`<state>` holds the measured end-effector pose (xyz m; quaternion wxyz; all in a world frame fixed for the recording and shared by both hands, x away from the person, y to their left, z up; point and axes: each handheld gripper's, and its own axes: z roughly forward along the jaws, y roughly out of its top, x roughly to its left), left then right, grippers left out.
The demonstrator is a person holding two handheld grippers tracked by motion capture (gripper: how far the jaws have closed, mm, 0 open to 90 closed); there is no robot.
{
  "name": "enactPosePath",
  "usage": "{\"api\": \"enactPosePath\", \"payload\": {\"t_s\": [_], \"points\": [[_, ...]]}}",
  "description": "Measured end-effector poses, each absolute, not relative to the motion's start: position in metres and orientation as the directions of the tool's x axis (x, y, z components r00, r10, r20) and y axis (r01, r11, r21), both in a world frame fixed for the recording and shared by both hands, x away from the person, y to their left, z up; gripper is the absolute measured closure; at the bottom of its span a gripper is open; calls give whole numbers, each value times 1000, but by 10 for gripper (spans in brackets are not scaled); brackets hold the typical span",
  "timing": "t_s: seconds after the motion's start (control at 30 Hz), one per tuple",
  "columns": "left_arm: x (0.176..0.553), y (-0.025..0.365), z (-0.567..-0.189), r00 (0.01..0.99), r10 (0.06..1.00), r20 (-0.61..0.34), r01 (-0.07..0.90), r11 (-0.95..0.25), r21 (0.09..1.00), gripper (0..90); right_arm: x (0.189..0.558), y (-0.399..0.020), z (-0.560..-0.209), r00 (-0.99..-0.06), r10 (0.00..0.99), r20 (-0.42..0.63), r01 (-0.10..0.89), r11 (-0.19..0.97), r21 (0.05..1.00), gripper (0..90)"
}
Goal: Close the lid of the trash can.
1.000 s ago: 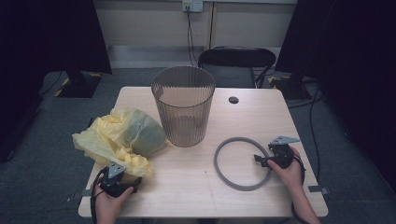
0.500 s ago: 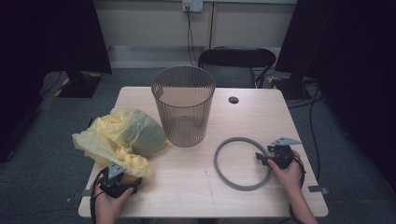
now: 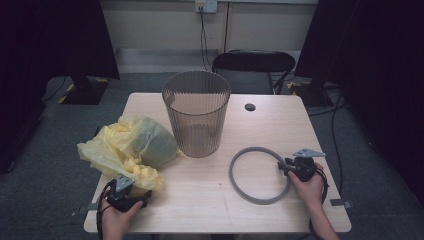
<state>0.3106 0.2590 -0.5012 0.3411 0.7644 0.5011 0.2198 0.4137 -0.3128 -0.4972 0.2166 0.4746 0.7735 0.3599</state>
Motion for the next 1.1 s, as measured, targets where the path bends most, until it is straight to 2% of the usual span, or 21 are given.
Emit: {"api": "enactPosePath", "payload": {"t_s": [0.2,0.27,0.4,0.77,1.1], "points": [[311,259,-501,401,916,-6,617,-265,741,177,415,-309,-496,-451,892,12,588,287,757,803],[311,259,-501,401,916,-9,617,-263,741,176,416,-310,-496,-445,895,23,593,275,757,817],[311,259,-501,407,914,-6,617,-269,740,170,422,-311,-493,-433,899,59,628,254,735,822],[311,259,-501,410,912,-6,616,-271,740,156,439,-304,-479,-416,907,67,730,289,620,829],[311,258,-502,412,911,-10,616,-270,740,154,450,-313,-459,-362,899,248,810,172,561,836]]}}
